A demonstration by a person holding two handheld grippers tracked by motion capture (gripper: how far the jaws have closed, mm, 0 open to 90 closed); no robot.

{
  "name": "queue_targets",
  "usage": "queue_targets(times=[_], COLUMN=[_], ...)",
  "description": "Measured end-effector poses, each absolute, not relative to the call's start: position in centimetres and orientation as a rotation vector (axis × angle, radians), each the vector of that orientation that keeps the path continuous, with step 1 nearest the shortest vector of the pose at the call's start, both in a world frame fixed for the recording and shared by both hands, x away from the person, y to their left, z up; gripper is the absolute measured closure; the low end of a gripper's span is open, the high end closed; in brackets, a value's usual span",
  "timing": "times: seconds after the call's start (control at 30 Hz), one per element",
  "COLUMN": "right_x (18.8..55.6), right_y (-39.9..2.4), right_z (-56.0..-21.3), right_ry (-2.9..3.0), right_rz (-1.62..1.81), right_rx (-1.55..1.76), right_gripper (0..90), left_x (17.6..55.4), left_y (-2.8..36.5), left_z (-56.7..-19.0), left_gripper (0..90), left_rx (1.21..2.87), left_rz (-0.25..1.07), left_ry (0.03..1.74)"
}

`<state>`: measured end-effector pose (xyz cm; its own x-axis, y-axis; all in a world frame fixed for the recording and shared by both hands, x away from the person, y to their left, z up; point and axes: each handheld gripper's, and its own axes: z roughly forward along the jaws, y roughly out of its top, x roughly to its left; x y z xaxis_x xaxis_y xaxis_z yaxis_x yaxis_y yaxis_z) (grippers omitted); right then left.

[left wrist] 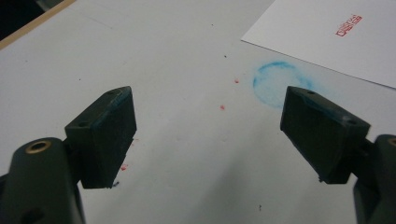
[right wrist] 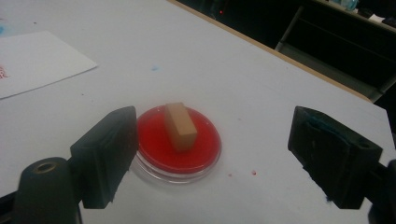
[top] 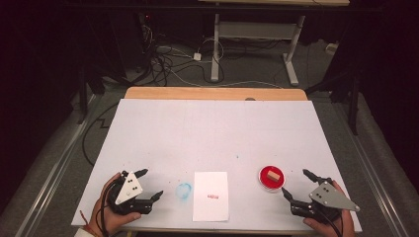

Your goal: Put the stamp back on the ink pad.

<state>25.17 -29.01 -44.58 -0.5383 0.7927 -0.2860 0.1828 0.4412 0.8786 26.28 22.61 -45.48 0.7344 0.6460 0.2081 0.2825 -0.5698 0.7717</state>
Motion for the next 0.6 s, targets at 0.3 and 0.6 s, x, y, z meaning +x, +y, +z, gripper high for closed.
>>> queue_targets(times=[0.3, 0.6], right_x=[25.01, 24.86], right_y=[-28.68, -28.56], right_z=[-44.4, -44.25], right_ry=[1.984, 1.983], right_rz=[1.085, 1.093], right_rx=[0.793, 0.779], right_gripper=[16.7, 16.7], left_x=[26.32, 26.26], left_y=[22.51, 22.49], left_z=[-45.54, -45.54], left_gripper=[17.8, 17.8], left_rx=[2.191, 2.195], left_rz=[0.614, 0.617], left_ry=[0.694, 0.695])
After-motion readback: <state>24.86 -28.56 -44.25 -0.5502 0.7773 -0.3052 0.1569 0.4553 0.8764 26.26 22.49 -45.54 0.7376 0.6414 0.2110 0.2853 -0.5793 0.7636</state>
